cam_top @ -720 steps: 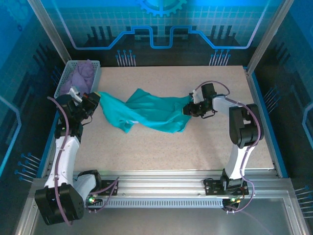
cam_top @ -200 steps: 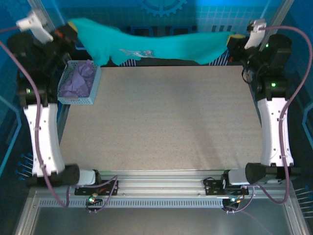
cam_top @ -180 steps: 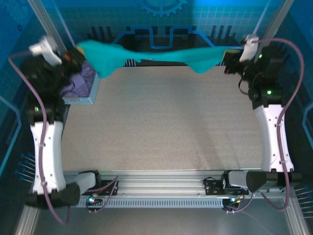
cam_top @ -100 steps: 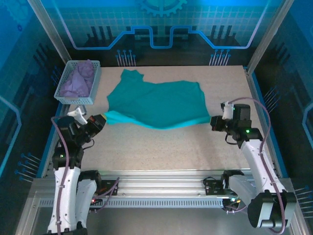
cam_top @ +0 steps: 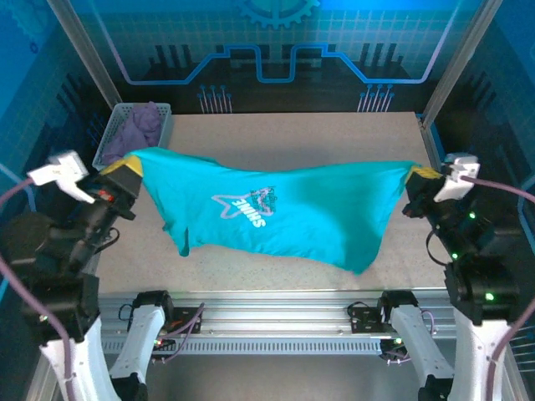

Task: Fold the inside-out t-shirt

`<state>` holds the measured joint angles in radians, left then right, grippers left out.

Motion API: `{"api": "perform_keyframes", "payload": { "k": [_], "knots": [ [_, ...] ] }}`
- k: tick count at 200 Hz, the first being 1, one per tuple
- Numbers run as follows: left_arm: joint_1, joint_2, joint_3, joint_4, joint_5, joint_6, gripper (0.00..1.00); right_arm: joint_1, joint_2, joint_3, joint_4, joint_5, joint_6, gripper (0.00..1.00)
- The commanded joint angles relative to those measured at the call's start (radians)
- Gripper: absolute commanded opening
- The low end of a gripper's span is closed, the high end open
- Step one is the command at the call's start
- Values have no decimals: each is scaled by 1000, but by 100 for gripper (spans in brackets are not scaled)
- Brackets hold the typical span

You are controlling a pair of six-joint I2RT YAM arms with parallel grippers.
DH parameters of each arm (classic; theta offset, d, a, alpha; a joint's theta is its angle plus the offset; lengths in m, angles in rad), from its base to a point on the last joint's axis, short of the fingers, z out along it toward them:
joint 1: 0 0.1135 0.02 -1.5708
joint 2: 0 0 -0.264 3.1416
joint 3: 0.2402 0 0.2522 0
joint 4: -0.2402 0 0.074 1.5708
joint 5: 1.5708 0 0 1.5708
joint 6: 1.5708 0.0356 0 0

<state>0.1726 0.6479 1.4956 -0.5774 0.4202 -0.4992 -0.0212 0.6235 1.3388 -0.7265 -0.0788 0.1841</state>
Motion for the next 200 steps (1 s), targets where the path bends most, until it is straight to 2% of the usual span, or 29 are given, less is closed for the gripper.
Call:
{"api": "perform_keyframes", "payload": {
  "k": [1, 58, 110, 134, 159, 183, 200],
  "knots": [
    [-4, 67, 131, -13, -53, 53, 0, 7, 11, 97, -87, 80, -63, 0],
    [-4, 189, 367, -46, -136, 107, 0, 8, 42, 293, -143, 99, -109, 0],
    [-4, 255, 386, -23, -217, 158, 0, 7, 78, 346, -166, 103, -131, 0],
    [-4, 307, 343, 27, -216, 144, 0, 7, 114, 325, -130, 89, -122, 0],
    [-4, 390, 227, 124, -212, 121, 0, 8, 202, 255, -37, 58, -104, 0],
    [-7, 521, 108, 272, -209, 89, 0, 9, 354, 178, 116, 72, -94, 0],
    [-33, 674, 64, 392, -238, 87, 0, 13, 515, 150, 248, 95, -74, 0]
  ]
}}
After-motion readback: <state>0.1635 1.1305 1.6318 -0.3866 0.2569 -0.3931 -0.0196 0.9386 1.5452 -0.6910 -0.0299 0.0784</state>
